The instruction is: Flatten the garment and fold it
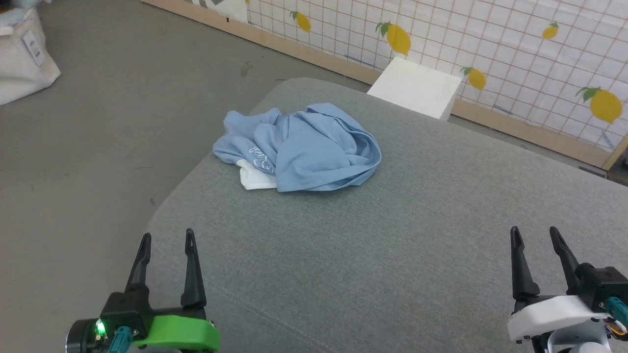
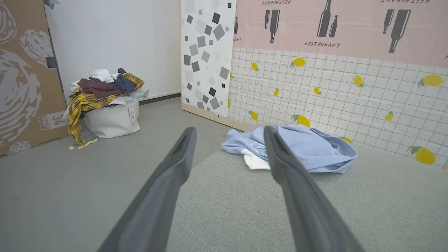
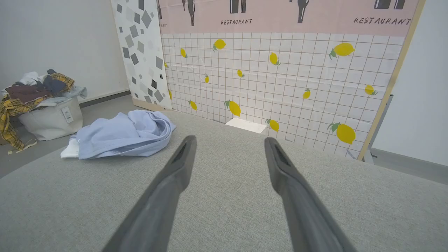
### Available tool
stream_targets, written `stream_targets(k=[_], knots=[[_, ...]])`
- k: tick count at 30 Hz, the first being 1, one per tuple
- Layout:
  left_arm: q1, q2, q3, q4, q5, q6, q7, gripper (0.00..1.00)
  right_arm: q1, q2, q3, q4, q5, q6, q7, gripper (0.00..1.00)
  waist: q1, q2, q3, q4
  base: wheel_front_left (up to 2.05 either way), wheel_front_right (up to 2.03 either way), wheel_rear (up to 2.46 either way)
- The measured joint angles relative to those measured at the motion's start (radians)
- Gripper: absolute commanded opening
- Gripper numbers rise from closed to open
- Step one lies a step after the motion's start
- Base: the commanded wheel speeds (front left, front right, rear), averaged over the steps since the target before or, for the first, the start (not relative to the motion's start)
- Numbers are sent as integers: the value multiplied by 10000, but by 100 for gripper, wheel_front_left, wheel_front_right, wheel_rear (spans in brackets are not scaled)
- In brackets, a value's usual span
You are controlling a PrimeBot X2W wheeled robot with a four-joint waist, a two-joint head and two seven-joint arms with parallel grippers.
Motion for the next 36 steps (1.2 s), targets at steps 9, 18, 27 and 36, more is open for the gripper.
stream_targets(k=[9,18,27,36], knots=[[96,-2,6,-88,-46,-2,-144,100,1,0,-105,88,33,0,-174,100,0,0,-38,301,0,0,0],[179,-2,0,-138,-48,0,-173,100,1,4,-111,69,42,0,-176,100,0,0,11,296,0,0,0],[-241,25,-263,105,-192,-387,-174,100,1,8,-215,-144,-48,0,-174,100,0,0,284,304,0,0,0],[-3704,405,-499,144,-671,-1108,1473,100,0,8,-430,-1120,-414,0,174,100,0,0,1128,257,0,0,0]])
